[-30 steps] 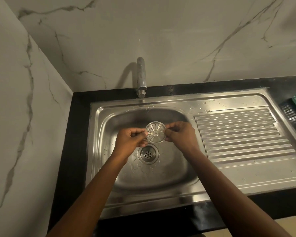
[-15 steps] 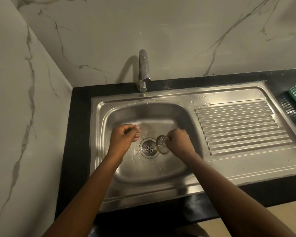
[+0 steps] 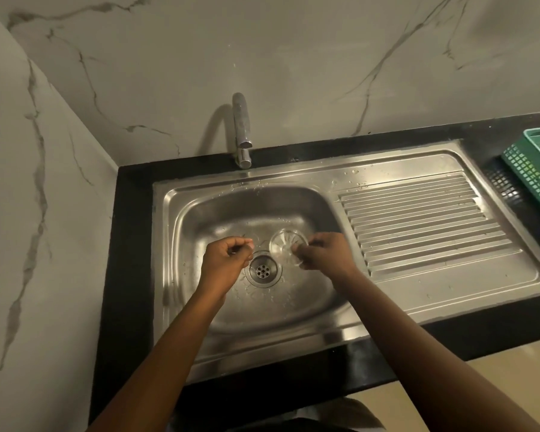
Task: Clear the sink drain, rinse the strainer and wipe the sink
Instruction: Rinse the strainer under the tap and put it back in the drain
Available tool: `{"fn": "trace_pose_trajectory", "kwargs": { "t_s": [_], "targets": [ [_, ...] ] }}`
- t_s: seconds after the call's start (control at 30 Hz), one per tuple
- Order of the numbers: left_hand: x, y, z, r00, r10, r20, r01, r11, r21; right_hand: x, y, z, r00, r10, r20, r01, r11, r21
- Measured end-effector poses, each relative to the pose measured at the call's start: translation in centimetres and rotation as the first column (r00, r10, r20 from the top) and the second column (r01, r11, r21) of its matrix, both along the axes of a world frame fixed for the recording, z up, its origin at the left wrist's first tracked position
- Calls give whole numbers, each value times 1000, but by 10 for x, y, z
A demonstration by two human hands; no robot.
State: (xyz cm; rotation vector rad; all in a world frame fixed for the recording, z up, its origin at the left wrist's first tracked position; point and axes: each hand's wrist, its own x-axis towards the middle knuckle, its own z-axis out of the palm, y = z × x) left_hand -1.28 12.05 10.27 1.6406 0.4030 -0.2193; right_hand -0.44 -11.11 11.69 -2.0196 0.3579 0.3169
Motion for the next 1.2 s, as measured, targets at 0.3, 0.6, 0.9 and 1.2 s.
{"fn": "trace_pose_trajectory", "kwargs": {
  "t_s": [0.3, 0.6, 0.9, 1.2],
  "targets": [
    [-29, -61, 5, 1000, -14, -23, 13, 1000, -1, -26, -51, 14, 986, -166, 6, 162, 969, 187],
    [-55, -151, 32, 999, 16, 39, -15, 999, -32, -64, -128, 41, 979, -197, -52, 197, 846, 495],
    [-96, -195, 37, 998, 36, 61, -30, 995, -98, -91, -162, 34, 997, -81, 4, 70, 882, 467],
    [-111, -149, 10, 969, 243, 47, -235, 963, -132, -59, -118, 18, 980, 182, 81, -196, 955, 224]
  ]
}}
